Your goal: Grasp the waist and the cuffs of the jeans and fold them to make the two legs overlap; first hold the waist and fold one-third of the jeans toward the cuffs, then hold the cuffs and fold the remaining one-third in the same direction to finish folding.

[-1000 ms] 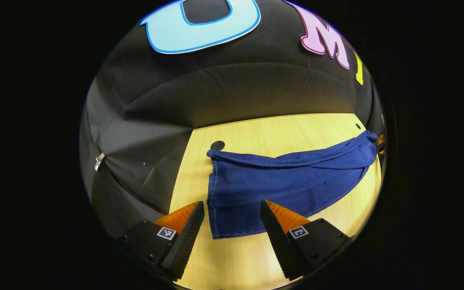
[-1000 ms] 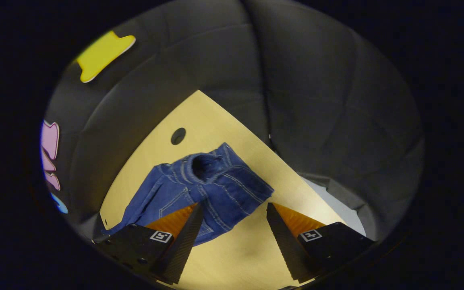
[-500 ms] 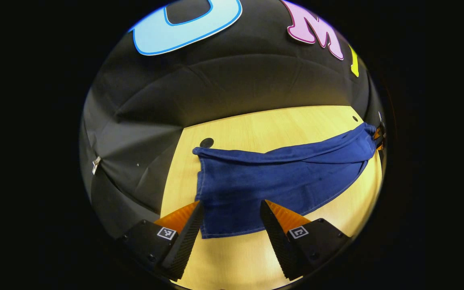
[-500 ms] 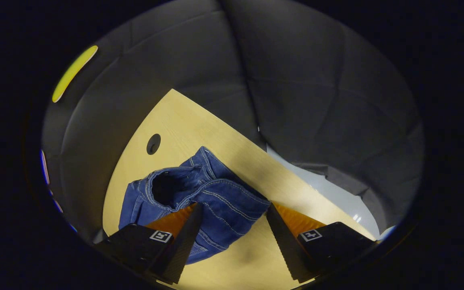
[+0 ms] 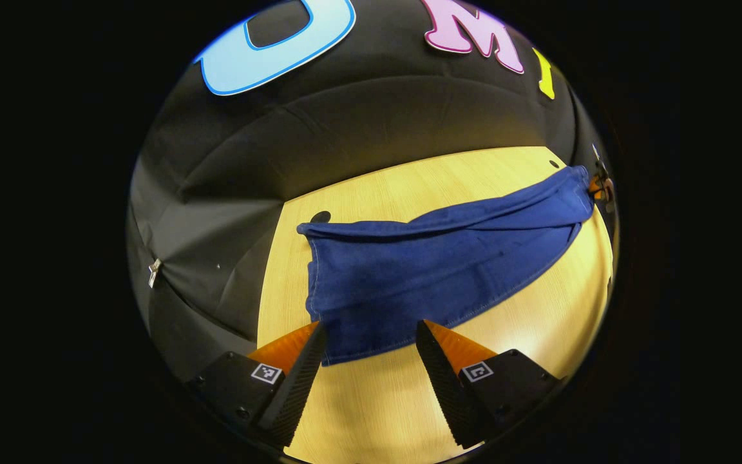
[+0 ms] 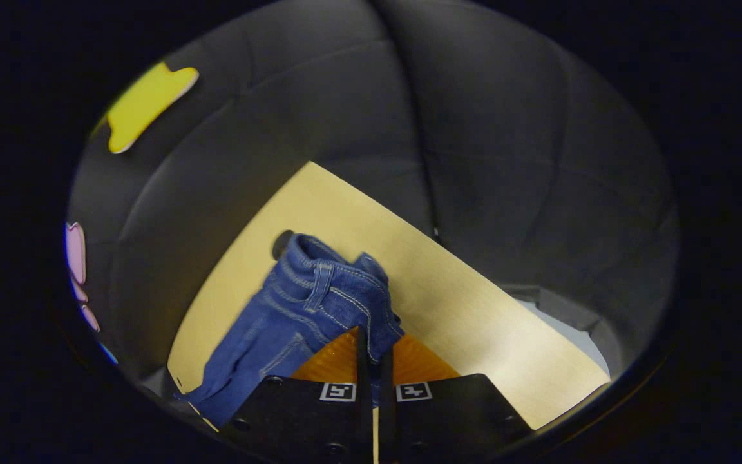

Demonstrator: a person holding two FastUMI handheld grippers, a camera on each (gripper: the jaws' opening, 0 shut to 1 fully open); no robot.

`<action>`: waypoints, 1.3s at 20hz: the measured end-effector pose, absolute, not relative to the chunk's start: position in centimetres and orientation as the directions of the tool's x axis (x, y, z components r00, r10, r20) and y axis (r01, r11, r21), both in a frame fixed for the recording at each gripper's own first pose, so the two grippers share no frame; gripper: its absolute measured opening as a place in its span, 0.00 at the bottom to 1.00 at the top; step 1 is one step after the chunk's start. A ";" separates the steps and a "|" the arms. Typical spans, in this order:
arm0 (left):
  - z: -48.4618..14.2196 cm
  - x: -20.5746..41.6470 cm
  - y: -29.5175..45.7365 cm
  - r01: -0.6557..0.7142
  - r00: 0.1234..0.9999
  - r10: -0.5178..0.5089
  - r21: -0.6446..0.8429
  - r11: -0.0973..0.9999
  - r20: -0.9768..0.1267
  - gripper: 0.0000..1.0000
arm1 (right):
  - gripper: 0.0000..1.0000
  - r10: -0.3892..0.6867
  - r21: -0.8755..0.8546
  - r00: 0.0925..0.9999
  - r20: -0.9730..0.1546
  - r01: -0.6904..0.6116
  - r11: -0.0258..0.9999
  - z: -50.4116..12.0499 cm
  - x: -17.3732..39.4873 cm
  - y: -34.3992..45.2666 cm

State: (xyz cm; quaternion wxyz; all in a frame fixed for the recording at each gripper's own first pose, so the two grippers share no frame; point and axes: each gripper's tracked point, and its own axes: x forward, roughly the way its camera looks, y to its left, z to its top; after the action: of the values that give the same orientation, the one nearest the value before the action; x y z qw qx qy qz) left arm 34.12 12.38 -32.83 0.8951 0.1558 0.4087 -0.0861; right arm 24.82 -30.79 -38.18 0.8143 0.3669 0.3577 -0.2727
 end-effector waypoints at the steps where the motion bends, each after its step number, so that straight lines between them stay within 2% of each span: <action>1: -32.8 33.9 12.4 0.282 0.652 -0.033 0.201 0.938 -0.758 0.83 | 0.07 -0.174 0.426 0.629 -0.758 0.679 0.598 -36.6 25.1 -30.2; 8: -30.3 31.0 13.4 0.197 0.684 -0.067 0.096 0.976 -0.727 0.82 | 0.07 -0.091 0.475 0.784 -0.613 0.459 0.751 -26.3 24.4 -26.0; 11: -29.6 29.3 15.0 0.159 0.689 -0.060 0.070 0.985 -0.722 0.83 | 0.07 -0.018 0.447 0.831 -0.556 0.317 0.837 -21.9 26.8 -22.0; 14: -29.3 27.4 17.1 0.118 0.699 -0.035 0.068 0.991 -0.715 0.83 | 0.07 0.105 0.464 0.851 -0.514 0.173 0.869 -18.3 28.6 -14.8; 17: -30.1 24.9 18.7 0.075 0.686 -0.018 0.047 0.996 -0.727 0.83 | 0.07 0.225 0.459 0.816 -0.533 0.054 0.887 -20.6 28.8 -8.2; 19: -31.0 23.1 19.5 0.052 0.674 -0.007 0.038 0.998 -0.739 0.83 | 0.07 0.290 0.456 0.755 -0.588 0.013 0.890 -23.9 27.5 -4.0; 23: -33.4 20.4 20.6 0.002 0.631 0.015 0.020 1.000 -0.775 0.83 | 0.07 0.339 0.387 0.615 -0.712 -0.059 0.920 -29.5 23.8 -0.5; 26: -34.1 19.9 20.2 -0.033 0.610 -0.004 -0.031 0.999 -0.792 0.83 | 0.07 0.364 0.393 0.555 -0.749 -0.070 0.917 -31.3 22.3 -0.1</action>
State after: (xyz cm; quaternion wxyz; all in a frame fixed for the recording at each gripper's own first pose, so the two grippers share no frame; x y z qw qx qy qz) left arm 19.91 20.20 -34.07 0.8971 -0.0211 0.4413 0.0079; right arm 22.26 -0.08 -31.34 0.8668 0.1612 0.4551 0.1251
